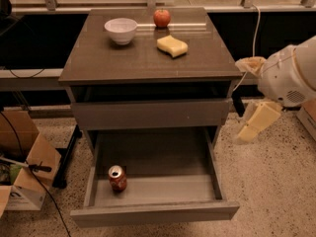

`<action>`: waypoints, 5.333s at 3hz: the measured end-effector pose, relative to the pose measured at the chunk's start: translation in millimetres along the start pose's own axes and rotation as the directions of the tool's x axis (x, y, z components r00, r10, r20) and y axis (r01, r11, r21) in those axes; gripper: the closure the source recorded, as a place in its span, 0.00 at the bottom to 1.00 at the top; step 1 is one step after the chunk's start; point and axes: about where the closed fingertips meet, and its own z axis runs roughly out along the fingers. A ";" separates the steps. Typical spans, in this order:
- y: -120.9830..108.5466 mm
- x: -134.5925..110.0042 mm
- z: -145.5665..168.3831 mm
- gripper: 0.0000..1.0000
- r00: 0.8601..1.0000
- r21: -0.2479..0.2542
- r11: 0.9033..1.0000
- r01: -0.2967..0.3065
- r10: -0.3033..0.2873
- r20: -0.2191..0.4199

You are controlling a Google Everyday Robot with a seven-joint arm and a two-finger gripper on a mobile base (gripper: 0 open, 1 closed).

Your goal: Pick coke can from middle drawer and place on counter

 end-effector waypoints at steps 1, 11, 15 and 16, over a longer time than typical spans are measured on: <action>-0.9 12.7 56.9 0.00 0.993 -0.071 0.997 -0.019 0.028 0.115; 107.6 19.8 453.1 0.00 0.833 -0.416 0.888 -0.195 0.374 0.409; 126.4 -38.8 592.2 0.03 0.647 -0.563 0.806 -0.183 0.530 0.548; 131.4 -50.1 597.5 0.25 0.625 -0.580 0.795 -0.177 0.546 0.558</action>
Offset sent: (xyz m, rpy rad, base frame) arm 0.0215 0.0157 -0.0519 0.1202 0.0427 0.0519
